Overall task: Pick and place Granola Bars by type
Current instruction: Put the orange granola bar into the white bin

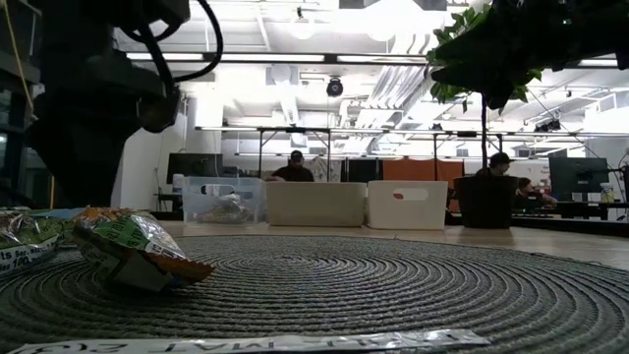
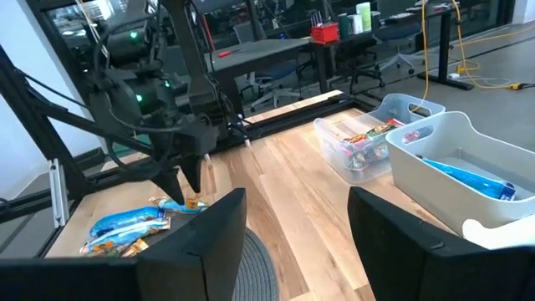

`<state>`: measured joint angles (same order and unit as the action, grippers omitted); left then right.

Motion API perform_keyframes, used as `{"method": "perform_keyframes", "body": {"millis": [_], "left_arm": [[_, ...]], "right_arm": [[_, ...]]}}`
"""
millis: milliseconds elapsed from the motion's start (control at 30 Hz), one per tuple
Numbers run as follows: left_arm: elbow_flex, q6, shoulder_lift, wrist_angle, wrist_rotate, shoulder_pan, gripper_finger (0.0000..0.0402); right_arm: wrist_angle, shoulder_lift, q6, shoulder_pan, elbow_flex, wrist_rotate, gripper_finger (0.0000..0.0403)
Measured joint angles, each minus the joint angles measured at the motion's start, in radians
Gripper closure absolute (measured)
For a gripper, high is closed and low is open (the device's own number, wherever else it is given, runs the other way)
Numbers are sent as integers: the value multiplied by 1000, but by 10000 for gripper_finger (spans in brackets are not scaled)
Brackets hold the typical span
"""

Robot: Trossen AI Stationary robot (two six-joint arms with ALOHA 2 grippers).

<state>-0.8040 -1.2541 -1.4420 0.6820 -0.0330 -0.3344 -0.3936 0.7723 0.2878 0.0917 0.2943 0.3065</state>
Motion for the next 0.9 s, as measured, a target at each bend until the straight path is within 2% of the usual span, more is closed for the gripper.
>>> {"method": "perform_keyframes", "body": {"millis": [433, 900], "left_arm": [[0, 20, -78, -15, 23, 0, 212], [0, 45, -82, -31, 41, 0, 312]], "right_arm": [[12, -2, 26, 0, 0, -7, 208], [12, -2, 26, 0, 0, -7, 208]]}}
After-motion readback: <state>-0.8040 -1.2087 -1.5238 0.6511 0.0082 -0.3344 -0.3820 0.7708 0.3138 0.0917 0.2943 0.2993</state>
